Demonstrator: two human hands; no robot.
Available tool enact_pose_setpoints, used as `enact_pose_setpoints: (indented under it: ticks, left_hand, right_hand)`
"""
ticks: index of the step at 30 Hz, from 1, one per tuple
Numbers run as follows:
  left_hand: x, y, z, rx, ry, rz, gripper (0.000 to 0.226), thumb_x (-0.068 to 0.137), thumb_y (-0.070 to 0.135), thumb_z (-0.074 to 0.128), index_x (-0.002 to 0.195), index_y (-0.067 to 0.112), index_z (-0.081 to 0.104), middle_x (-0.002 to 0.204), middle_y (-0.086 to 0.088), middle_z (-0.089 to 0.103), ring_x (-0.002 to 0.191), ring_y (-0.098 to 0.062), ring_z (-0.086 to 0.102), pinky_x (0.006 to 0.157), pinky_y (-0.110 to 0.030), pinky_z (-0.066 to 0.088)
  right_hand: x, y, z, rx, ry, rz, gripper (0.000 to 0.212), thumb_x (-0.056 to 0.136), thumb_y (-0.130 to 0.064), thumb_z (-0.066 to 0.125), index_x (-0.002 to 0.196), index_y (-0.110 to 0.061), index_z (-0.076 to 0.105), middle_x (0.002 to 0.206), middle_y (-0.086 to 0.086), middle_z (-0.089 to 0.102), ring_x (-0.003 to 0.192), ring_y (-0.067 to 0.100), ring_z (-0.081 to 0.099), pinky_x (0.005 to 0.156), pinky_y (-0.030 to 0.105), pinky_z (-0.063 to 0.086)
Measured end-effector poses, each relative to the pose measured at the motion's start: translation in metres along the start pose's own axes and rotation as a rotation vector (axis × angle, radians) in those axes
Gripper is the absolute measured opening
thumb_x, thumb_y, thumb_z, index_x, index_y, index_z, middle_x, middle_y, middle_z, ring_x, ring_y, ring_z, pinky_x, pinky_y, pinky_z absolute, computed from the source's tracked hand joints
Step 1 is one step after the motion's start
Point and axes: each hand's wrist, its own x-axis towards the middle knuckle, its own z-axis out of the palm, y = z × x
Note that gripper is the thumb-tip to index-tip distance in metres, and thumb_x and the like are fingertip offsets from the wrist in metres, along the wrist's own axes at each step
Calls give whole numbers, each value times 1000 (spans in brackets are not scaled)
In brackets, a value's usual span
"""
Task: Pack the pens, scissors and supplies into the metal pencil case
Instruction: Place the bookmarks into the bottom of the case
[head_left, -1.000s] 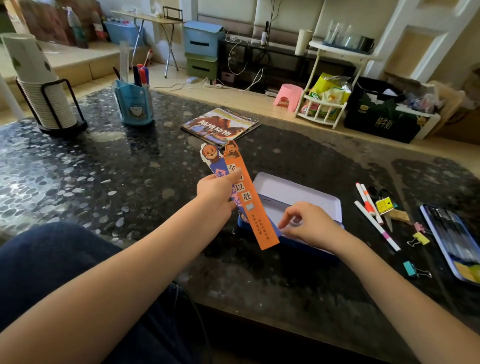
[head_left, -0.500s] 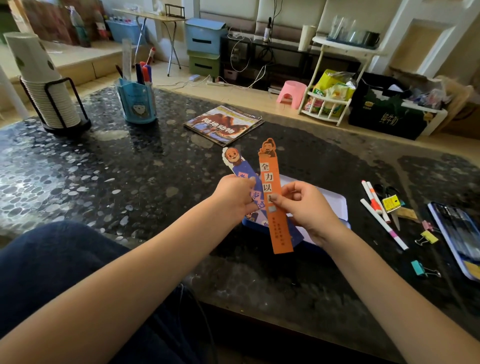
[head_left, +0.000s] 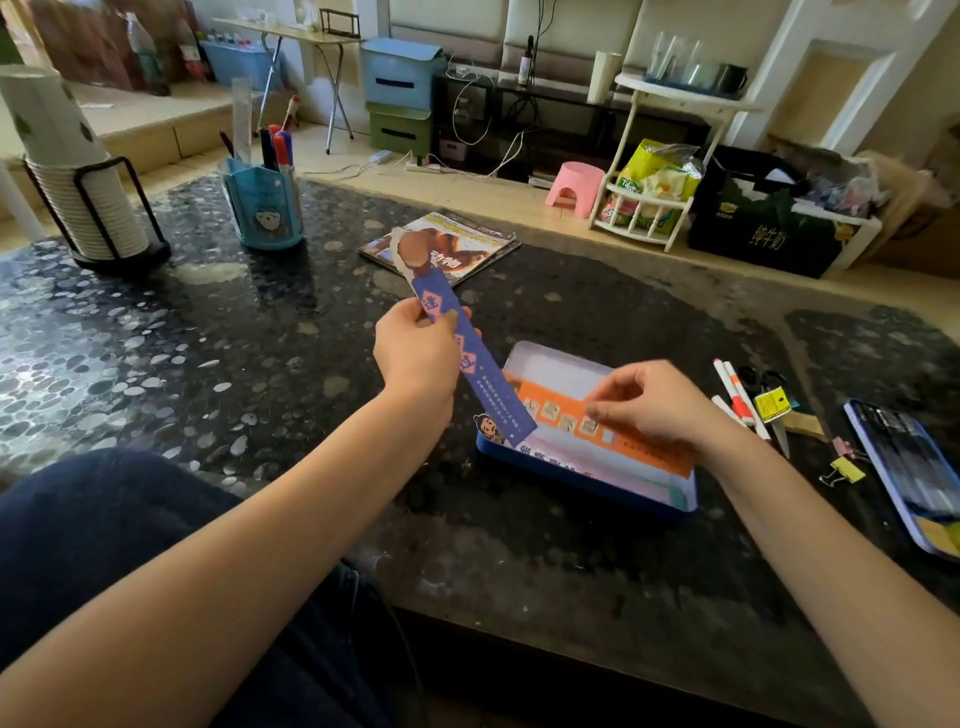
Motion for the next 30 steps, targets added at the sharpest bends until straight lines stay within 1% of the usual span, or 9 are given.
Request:
enact_pose_setpoints:
  ticks: [3, 8, 11, 15, 18, 22, 24, 27, 30]
  left_hand:
    - [2, 2, -2, 76, 33, 162, 20, 91, 10, 55, 75, 22, 60, 80, -2, 69, 75, -18, 68, 74, -39, 58]
    - [1, 5, -3, 196, -3, 288, 23, 90, 11, 56, 71, 24, 58, 72, 5, 66, 69, -12, 63, 59, -26, 51]
    - [6, 6, -4, 392, -133, 193, 16, 89, 11, 53, 76, 17, 62, 77, 1, 68, 73, -18, 68, 60, -30, 57]
    - [10, 4, -2, 693, -315, -7, 11, 89, 10, 44, 86, 6, 55, 94, -14, 69, 85, -29, 69, 79, -44, 56]
    - [1, 0, 5, 863, -401, -76, 18, 92, 10, 42, 101, 2, 54, 110, -17, 61, 99, -32, 60, 80, -37, 50]
    - [2, -3, 9, 812, -427, -193, 16, 90, 9, 47, 104, 3, 52, 109, -21, 59, 99, -32, 61, 74, -39, 48]
    - [2, -2, 8, 825, -469, -223, 15, 89, 9, 49, 102, 4, 51, 102, -19, 59, 88, -29, 62, 76, -39, 51]
    - [0, 0, 8, 887, -504, -209, 10, 90, 10, 47, 98, 6, 50, 90, -12, 56, 74, -21, 56, 61, -32, 47]
    - [10, 0, 6, 813, -421, -187, 3, 90, 9, 46, 88, 9, 49, 100, -15, 60, 91, -26, 62, 77, -41, 54]
  right_hand:
    - [-3, 5, 6, -89, -161, 12, 3, 83, -23, 71, 84, -26, 72, 88, -3, 71, 81, 8, 63, 65, 19, 45]
    - [-3, 9, 19, -75, -157, -13, 3, 83, -21, 72, 83, -23, 72, 89, -1, 71, 85, 9, 64, 71, 21, 50]
    - [-1, 12, 25, -146, -162, -9, 6, 81, -22, 73, 78, -24, 69, 89, 0, 70, 86, 10, 64, 81, 29, 53]
    - [0, 14, 23, -148, -150, -14, 3, 84, -21, 70, 84, -20, 68, 87, -4, 68, 83, 8, 63, 73, 23, 51]
    - [-3, 17, 14, -66, -109, 15, 5, 86, -22, 67, 91, -20, 68, 94, -1, 68, 89, 11, 64, 71, 22, 52]
    - [-6, 24, 10, 20, -54, 45, 6, 91, -24, 61, 95, -21, 64, 96, -3, 64, 83, 7, 61, 62, 17, 46]
    - [-6, 26, 9, 69, -17, 68, 5, 92, -25, 60, 95, -24, 63, 95, -4, 63, 83, 6, 59, 61, 19, 44]
    - [-6, 28, 6, 84, -17, 97, 5, 92, -26, 59, 95, -27, 63, 99, -3, 63, 85, 7, 58, 61, 20, 42]
    - [-6, 27, 8, 11, -90, 66, 8, 91, -25, 61, 97, -25, 66, 101, -3, 63, 89, 8, 59, 64, 18, 44]
